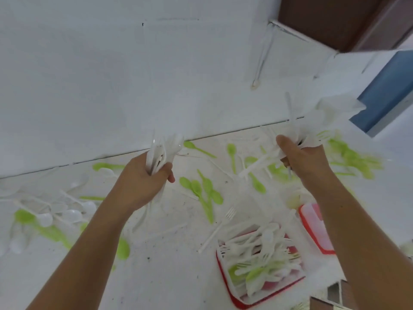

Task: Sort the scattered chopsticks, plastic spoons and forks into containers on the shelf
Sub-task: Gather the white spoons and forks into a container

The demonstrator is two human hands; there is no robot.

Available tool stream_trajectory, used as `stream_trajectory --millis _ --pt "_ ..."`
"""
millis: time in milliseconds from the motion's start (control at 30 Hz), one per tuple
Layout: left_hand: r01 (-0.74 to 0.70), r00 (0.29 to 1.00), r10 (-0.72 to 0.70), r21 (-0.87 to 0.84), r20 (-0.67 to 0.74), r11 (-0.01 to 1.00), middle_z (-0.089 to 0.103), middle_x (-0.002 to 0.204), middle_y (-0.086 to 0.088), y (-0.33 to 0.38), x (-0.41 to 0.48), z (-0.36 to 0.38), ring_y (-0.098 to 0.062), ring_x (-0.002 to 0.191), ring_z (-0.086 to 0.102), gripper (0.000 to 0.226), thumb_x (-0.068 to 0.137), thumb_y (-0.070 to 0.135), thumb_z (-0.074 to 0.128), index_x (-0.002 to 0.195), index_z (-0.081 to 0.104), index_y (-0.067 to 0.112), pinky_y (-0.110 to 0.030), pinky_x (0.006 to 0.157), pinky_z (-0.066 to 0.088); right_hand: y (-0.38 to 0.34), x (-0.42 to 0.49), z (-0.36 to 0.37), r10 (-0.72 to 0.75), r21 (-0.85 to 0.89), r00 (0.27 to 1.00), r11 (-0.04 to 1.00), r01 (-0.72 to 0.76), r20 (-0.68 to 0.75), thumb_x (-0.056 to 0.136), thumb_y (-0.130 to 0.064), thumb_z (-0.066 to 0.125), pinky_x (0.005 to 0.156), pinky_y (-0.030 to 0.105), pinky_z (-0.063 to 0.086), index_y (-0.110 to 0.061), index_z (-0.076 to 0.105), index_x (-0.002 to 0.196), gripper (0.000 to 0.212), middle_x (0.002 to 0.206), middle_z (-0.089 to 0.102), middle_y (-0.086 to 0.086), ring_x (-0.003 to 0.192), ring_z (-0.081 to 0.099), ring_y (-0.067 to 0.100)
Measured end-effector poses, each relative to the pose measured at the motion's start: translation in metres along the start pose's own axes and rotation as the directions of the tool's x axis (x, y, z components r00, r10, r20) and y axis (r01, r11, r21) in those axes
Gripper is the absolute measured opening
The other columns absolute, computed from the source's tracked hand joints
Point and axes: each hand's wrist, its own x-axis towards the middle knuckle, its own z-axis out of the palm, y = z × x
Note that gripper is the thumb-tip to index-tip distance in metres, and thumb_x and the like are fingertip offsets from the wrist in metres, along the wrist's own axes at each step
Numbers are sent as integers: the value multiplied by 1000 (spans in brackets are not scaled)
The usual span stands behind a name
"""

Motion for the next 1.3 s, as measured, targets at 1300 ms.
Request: stream_trajectory --millis 1300 --pt "-142 914 -63 463 400 875 71 110 27 66 -83 201 6 90 65 54 93 13 67 137 61 44 -25 92 51 90 -36 -105 -171 -65 592 932 356 787 87 -14 67 55 25 36 -41 57 68 34 58 49 -13 52 44 7"
